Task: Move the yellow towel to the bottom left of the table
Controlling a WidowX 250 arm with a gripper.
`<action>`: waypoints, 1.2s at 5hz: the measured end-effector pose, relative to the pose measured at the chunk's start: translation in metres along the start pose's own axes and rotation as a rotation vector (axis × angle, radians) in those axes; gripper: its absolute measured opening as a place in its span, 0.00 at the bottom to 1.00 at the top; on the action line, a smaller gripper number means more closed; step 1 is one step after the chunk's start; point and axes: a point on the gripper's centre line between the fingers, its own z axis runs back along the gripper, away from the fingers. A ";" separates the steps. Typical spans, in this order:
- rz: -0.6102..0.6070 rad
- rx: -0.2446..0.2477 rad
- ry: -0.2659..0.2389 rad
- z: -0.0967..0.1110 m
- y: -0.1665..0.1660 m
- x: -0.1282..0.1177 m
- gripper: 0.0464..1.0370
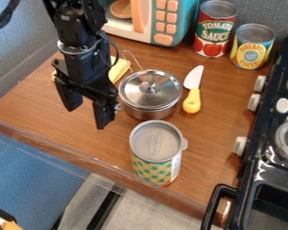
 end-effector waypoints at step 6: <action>0.185 -0.003 -0.068 -0.014 0.122 0.100 0.96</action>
